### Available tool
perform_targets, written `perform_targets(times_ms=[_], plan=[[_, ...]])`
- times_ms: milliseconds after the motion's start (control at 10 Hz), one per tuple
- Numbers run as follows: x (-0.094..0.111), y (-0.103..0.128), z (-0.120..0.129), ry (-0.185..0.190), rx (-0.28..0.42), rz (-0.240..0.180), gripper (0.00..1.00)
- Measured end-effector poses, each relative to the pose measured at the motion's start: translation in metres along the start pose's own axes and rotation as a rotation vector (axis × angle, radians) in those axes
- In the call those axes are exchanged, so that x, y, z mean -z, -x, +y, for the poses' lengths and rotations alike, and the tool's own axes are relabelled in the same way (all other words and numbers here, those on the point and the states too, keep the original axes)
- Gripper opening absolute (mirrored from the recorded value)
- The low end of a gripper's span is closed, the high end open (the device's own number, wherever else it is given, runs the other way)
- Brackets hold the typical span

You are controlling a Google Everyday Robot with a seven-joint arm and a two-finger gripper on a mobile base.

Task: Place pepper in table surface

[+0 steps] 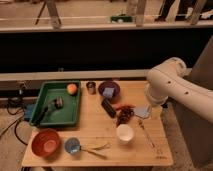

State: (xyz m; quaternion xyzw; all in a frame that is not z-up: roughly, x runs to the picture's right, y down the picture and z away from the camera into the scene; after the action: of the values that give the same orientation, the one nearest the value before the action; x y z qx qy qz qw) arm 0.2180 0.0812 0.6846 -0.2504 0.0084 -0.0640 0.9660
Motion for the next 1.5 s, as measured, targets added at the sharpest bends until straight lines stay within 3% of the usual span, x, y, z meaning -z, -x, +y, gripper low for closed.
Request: perform_targets(times_ms=[400, 800, 1100, 1300, 1400, 1500], plan=[[0.003, 0.051, -0.02, -0.023, 0.088, -0.005, 0.8], [0.001, 0.061, -0.029, -0.031, 0.138, -0.018, 0.8], [0.001, 0.089, -0.041, -0.038, 0.194, -0.031, 0.8], [0.0, 0.09, -0.045, -0.039, 0.223, -0.034, 0.79], [-0.002, 0.093, -0.046, -0.047, 0.23, -0.045, 0.74], [-0.008, 0.1, -0.046, -0.057, 0.244, -0.054, 0.62]])
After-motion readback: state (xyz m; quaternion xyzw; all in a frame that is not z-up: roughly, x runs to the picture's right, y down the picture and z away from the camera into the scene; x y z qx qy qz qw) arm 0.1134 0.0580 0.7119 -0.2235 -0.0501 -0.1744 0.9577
